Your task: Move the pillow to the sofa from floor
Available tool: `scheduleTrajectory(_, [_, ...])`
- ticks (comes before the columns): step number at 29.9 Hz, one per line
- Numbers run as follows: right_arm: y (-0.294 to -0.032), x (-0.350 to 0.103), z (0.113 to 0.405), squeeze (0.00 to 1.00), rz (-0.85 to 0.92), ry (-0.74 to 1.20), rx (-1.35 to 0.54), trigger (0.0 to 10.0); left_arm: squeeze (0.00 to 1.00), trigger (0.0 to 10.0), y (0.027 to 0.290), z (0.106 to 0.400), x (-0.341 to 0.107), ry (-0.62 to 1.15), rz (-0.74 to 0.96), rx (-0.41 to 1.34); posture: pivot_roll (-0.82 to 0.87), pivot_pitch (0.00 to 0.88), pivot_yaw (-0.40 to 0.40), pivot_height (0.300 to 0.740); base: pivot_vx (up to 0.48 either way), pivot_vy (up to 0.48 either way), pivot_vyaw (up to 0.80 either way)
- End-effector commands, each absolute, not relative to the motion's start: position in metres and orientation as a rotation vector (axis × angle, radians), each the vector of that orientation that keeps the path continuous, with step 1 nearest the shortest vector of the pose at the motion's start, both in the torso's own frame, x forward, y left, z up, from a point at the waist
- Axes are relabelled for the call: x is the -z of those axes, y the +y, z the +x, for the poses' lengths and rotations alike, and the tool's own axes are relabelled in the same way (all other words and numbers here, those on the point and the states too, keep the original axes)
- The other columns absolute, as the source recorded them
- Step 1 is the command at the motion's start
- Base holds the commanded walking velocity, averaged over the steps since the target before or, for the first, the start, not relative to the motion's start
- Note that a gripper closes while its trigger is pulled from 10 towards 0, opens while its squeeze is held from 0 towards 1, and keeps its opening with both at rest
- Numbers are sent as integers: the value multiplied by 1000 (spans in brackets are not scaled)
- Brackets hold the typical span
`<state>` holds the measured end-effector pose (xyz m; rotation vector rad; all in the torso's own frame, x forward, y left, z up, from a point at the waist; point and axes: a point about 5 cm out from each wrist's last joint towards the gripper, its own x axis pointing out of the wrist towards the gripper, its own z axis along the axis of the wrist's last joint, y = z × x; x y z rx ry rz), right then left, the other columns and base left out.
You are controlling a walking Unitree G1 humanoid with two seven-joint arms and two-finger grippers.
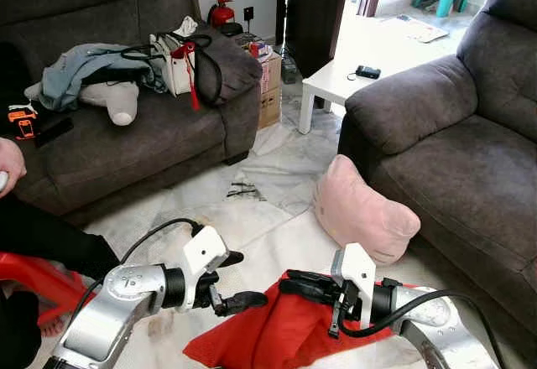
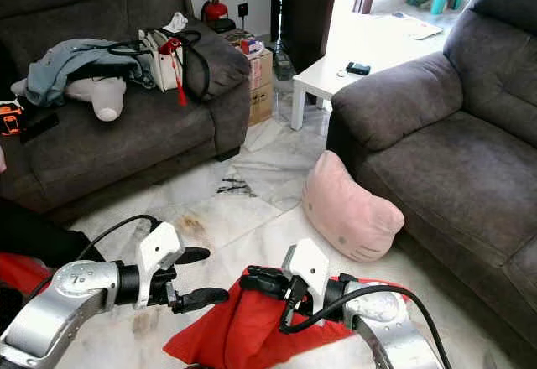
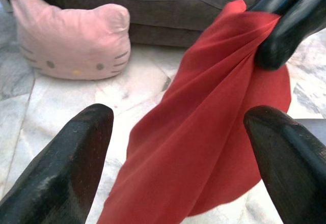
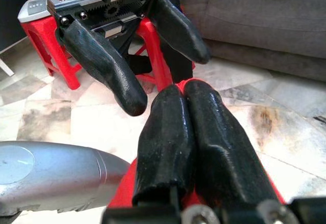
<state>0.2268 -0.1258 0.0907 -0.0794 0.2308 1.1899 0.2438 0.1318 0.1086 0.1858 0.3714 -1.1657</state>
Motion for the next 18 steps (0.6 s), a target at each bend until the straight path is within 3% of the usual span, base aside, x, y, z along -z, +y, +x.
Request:
scheduleTrajectory(1, [-115, -118, 229, 0, -100, 79, -1231, 10000, 0, 10000, 127, 242, -110, 382, 178, 1225, -45, 59, 9, 739, 0, 0, 0])
scheduleTrajectory(18, [-105, -130, 214, 0, -49, 78, -1371, 10000, 0, 10000, 120, 241, -106, 432, 249, 1362, -51, 62, 8, 739, 0, 0, 0])
